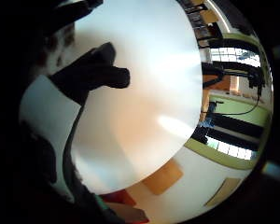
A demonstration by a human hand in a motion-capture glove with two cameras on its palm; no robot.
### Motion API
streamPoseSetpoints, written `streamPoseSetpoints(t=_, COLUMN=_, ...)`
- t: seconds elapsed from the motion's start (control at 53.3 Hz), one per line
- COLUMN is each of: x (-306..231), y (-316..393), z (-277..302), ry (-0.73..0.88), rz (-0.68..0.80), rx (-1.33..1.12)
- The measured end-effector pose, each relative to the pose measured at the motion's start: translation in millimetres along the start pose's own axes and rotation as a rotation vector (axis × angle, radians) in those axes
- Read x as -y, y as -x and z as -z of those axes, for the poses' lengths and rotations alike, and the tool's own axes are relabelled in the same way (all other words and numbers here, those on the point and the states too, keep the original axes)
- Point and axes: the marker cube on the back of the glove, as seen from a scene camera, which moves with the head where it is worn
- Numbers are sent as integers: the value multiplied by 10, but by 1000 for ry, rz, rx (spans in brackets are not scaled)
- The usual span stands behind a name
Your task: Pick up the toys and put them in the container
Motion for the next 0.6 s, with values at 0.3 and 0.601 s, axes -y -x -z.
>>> streamPoseSetpoints(t=0.3, x=61, y=148, z=53, ry=112, rz=14, rx=-110)
streamPoseSetpoints(t=0.601, x=-37, y=244, z=42, ry=-146, rz=-24, rx=-202)
